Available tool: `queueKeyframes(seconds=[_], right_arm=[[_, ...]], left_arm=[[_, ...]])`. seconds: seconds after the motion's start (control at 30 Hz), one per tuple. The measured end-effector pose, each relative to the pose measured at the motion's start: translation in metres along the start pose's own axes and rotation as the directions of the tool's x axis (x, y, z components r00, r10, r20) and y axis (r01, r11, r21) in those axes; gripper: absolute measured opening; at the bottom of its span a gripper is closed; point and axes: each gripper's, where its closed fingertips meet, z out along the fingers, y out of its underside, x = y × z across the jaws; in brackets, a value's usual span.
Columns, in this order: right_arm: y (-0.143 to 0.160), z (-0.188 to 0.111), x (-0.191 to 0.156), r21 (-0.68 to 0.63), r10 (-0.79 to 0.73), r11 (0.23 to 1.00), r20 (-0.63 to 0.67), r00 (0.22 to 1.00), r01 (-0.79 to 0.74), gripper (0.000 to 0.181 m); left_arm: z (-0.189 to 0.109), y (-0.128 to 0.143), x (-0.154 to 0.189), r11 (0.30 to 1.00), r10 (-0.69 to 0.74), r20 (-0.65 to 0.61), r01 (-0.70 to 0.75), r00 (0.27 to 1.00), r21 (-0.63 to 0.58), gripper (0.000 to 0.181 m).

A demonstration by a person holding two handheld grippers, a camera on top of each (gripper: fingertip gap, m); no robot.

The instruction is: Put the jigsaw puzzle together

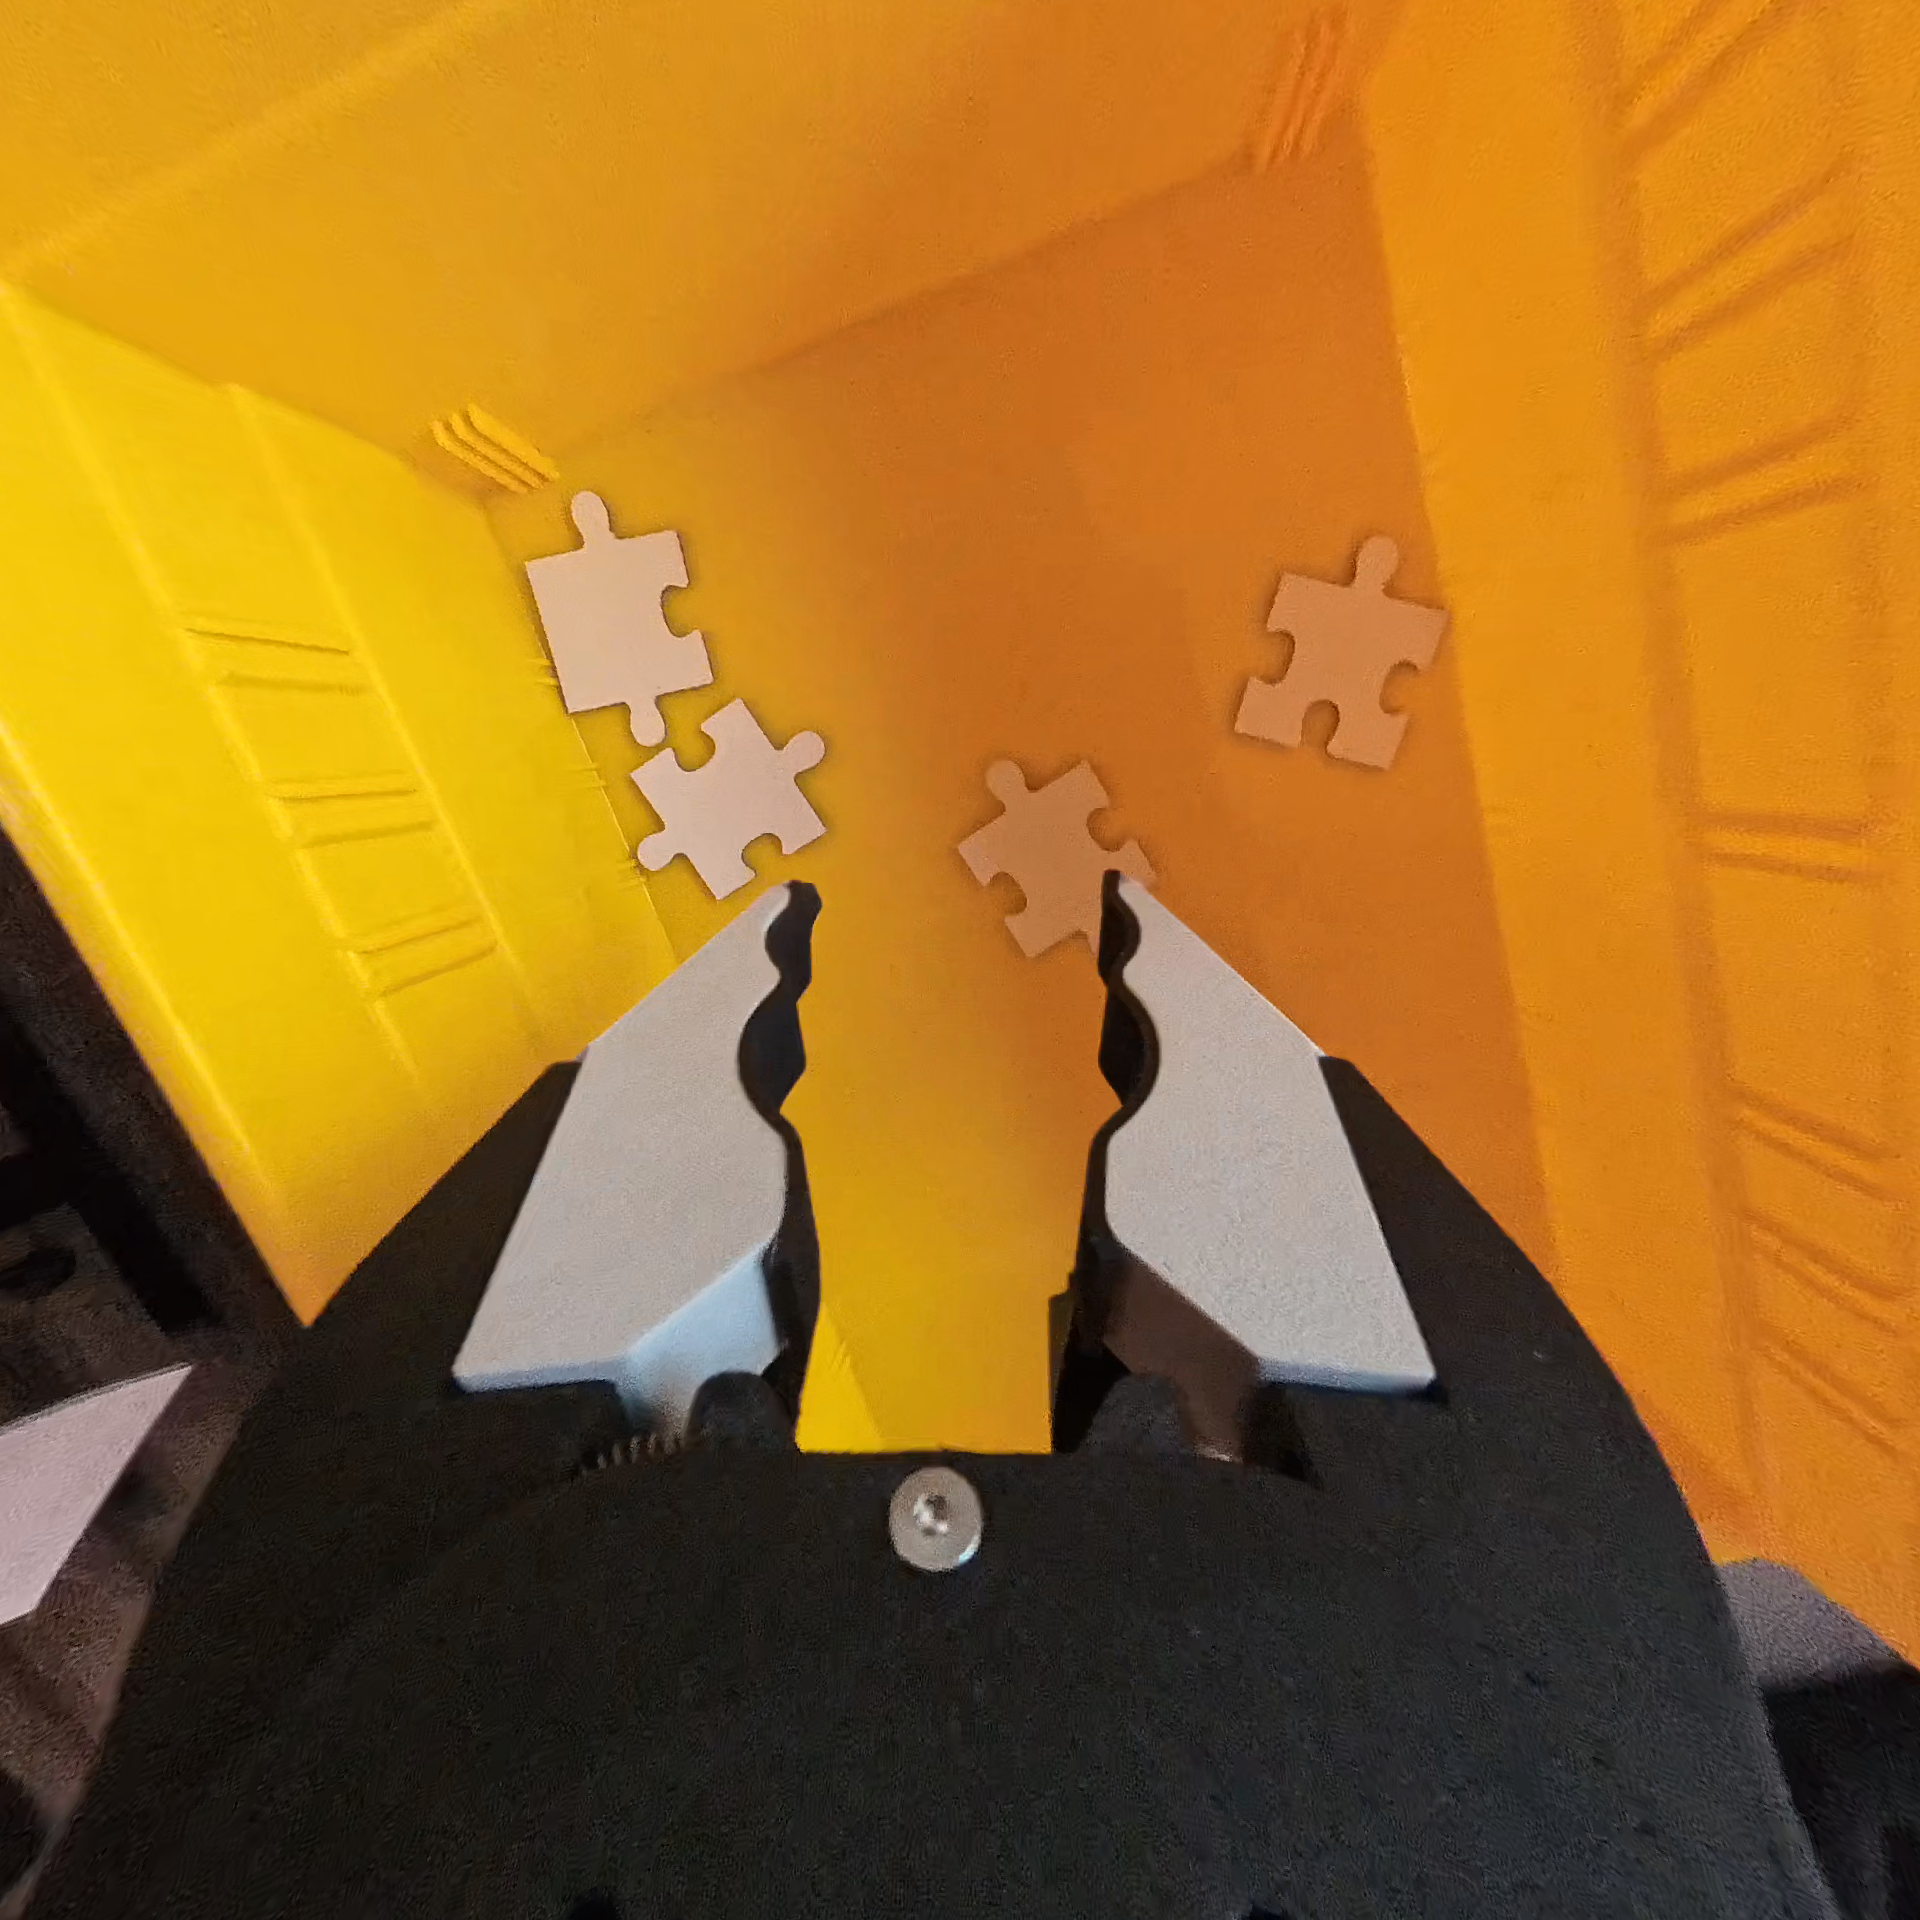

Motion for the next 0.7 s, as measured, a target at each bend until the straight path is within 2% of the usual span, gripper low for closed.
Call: queueKeyframes(seconds=[0.1, 0.2, 0.27, 0.43, 0.53, 0.7], right_arm=[[0.008, 0.003, 0.001, -0.030, 0.011, 0.999, 0.005, 1.000, -0.011, 0.020], [0.009, 0.003, 0.002, -0.037, 0.010, 0.999, 0.005, 1.000, -0.010, 0.021], [0.008, 0.003, 0.002, -0.034, 0.017, 0.999, 0.012, 1.000, -0.016, 0.021], [0.010, 0.003, 0.003, -0.045, 0.015, 0.999, 0.008, 1.000, -0.015, 0.021], [0.009, 0.003, 0.002, -0.044, 0.015, 0.999, 0.016, 1.000, -0.014, 0.021], [0.008, 0.002, 0.001, -0.046, 0.008, 0.999, 0.020, 1.000, -0.007, 0.021]], left_arm=[[0.013, -0.007, 0.004, 0.997, -0.078, -0.024, 0.078, 0.997, 0.024, 0.057], [0.027, 0.000, 0.000, 0.988, -0.149, -0.004, 0.148, 0.989, -0.035, 0.078], [0.033, 0.008, -0.001, 0.980, -0.180, 0.008, 0.180, 0.984, -0.083, 0.081], [0.032, 0.013, -0.001, 0.973, -0.202, -0.004, 0.201, 0.979, -0.118, 0.068], [0.031, 0.013, 0.002, 0.973, -0.199, 0.000, 0.197, 0.980, -0.122, 0.066], [0.030, 0.011, 0.012, 0.978, -0.165, -0.008, 0.163, 0.986, -0.129, 0.041]])
